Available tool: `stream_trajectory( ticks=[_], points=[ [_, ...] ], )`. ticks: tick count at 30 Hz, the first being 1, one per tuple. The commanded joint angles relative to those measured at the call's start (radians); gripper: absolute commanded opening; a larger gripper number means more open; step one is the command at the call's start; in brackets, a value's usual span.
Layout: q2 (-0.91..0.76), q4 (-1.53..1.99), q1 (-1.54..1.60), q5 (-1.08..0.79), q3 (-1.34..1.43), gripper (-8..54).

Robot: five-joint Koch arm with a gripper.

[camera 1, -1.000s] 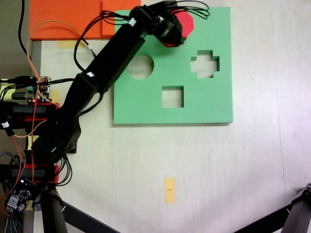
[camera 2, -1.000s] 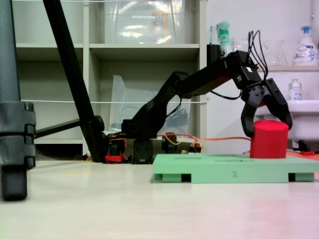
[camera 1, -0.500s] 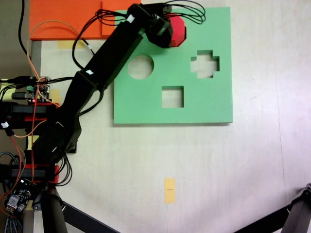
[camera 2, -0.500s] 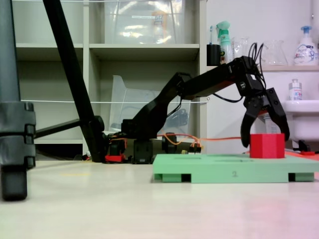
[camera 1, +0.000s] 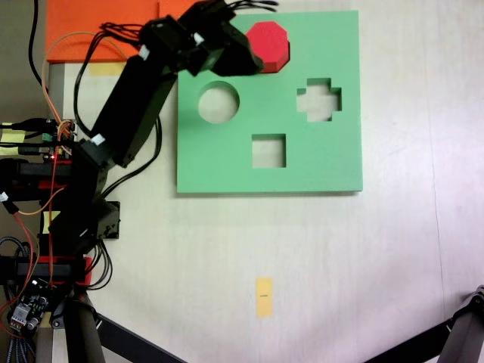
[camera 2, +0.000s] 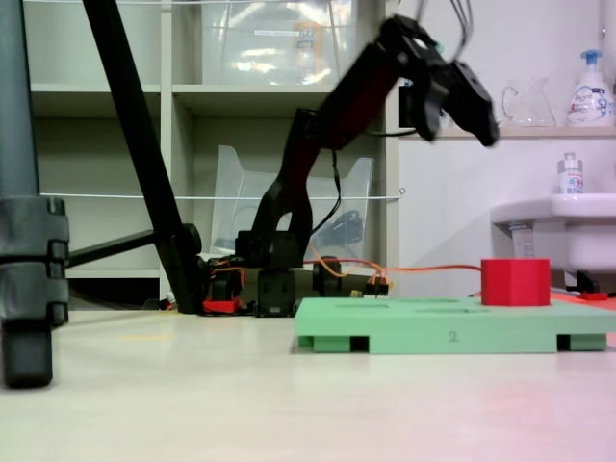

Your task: Put the octagonal pillar block into the corresponding hole

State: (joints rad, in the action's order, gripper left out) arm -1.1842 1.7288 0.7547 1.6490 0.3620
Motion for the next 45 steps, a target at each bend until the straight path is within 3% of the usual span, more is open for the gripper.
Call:
stream_trajectory(
  ticks=[1, 5, 7, 11, 16, 22, 26, 29, 35, 45],
  points=[
    [-0.084, 0.037, -0.107, -0.236, -0.003, 46.8],
    [-0.098, 0.035, -0.354, -0.672, -0.002, 45.7],
    [-0.092, 0.034, -0.451, -0.853, 0.011, 41.2],
    [-0.156, -0.031, -0.537, -0.887, 0.193, 41.0],
    [-0.558, -0.612, -0.626, -1.126, 0.966, 37.9],
    [-0.884, -1.264, -0.713, -1.342, 1.706, 37.4],
    [-1.023, -2.079, -0.787, -1.637, 2.428, 33.7],
    [-1.078, -2.141, -0.787, -1.658, 2.689, 34.0],
    [-1.127, -1.738, -0.778, -1.651, 2.772, 34.3],
    [-1.129, -1.741, -0.779, -1.649, 2.773, 34.3]
  ],
)
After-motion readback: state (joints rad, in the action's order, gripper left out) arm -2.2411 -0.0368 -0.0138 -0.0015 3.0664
